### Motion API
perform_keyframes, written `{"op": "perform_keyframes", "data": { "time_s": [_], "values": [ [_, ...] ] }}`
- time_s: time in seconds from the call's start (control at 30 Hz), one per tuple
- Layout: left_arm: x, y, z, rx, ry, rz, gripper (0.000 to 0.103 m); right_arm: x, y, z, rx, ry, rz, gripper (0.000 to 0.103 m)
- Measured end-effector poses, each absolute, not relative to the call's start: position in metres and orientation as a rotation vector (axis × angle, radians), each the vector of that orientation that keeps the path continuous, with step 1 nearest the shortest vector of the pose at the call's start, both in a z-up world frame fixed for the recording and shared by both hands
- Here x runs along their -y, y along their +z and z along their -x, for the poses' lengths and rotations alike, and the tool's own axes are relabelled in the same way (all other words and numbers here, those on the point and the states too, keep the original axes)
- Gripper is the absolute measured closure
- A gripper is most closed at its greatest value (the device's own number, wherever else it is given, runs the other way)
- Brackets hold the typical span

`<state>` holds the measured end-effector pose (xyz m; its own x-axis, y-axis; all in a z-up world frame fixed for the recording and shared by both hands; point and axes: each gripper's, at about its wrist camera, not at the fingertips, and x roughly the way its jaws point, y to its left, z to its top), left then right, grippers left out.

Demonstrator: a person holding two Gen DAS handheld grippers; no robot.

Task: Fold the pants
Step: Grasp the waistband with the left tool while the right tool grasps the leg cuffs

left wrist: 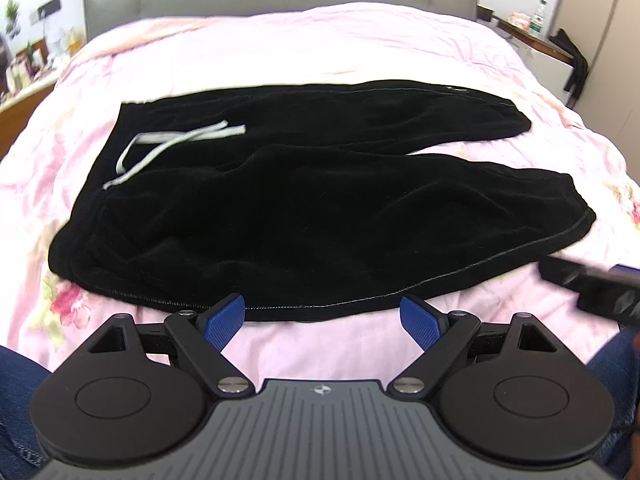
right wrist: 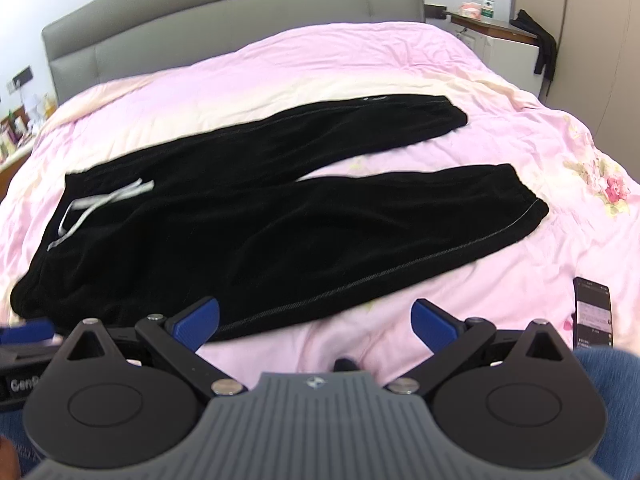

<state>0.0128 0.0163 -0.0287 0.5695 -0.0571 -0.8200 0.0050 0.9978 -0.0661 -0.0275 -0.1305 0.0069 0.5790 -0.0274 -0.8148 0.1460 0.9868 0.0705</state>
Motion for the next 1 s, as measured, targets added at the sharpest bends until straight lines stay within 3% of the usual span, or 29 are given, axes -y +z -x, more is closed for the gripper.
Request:
{"op": "perform_keyframes", "data": {
  "time_s": [0.3, 0.5, 0.57, 0.63, 0.87, 1.0],
  "values": [
    [-0.058, -0.063, -0.042, -1.009, 0.116, 0.180, 0.001, 0.218, 0.001, -0.027, -0.887, -0.225, -0.208, 0.005],
    [-0.115, -0.090, -0.062, -1.064, 0.223, 0.498, 0.001, 0.292, -0.020, -0.065, -0.844, -0.277, -0.378, 0.005],
    [-0.136, -0.105, -0.064, -1.084, 0.273, 0.639, 0.002, 0.316, -0.034, -0.076, -0.836, -0.293, -0.465, 0.005],
    [-0.150, -0.114, -0.061, -1.072, 0.332, 0.726, 0.009, 0.339, -0.052, -0.087, -0.860, -0.299, -0.557, 0.005],
    [-0.170, -0.133, -0.054, -1.044, 0.459, 0.932, 0.009, 0.392, -0.133, -0.100, -1.038, -0.378, -0.893, 0.005],
    [-0.174, -0.148, -0.057, -1.030, 0.478, 1.002, 0.009, 0.415, -0.160, -0.098, -1.049, -0.431, -1.050, 0.005]
  ]
}}
